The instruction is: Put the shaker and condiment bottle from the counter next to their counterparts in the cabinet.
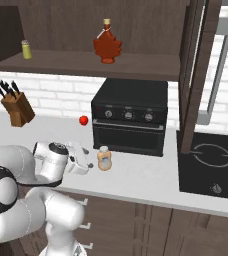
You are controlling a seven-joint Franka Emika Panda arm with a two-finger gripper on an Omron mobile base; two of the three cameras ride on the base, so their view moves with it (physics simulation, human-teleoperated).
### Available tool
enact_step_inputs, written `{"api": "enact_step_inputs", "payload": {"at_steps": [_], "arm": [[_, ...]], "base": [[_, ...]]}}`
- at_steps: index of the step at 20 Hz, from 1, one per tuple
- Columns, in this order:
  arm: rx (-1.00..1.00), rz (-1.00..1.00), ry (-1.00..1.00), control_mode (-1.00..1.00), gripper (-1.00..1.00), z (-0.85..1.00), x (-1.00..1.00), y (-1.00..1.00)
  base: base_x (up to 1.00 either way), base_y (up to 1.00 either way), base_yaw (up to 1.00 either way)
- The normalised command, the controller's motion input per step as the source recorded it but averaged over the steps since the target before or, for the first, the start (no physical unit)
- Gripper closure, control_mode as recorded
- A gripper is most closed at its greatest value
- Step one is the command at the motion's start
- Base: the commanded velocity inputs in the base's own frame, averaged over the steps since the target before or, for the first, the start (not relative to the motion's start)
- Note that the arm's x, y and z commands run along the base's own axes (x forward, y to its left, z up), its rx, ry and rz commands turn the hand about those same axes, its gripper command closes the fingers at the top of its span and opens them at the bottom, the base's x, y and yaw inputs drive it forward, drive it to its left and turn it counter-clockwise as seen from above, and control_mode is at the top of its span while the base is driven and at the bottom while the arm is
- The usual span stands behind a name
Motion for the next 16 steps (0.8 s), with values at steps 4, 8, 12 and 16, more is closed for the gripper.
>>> {"api": "enact_step_inputs", "payload": {"at_steps": [4, 8, 12, 16], "arm": [[0.01, 0.00, 0.00, -1.00, -1.00, -0.11, 0.10, -0.28], [0.03, 0.00, 0.03, -1.00, -1.00, -0.01, 0.29, -0.18], [0.05, 0.00, 0.07, -1.00, -1.00, 0.00, 0.33, -0.14], [0.02, 0.00, 0.05, -1.00, -1.00, -0.03, 0.30, -0.20]], "base": [[0.00, 0.00, 0.00], [0.00, 0.00, 0.00], [0.00, 0.00, 0.00], [0.00, 0.00, 0.00]]}}
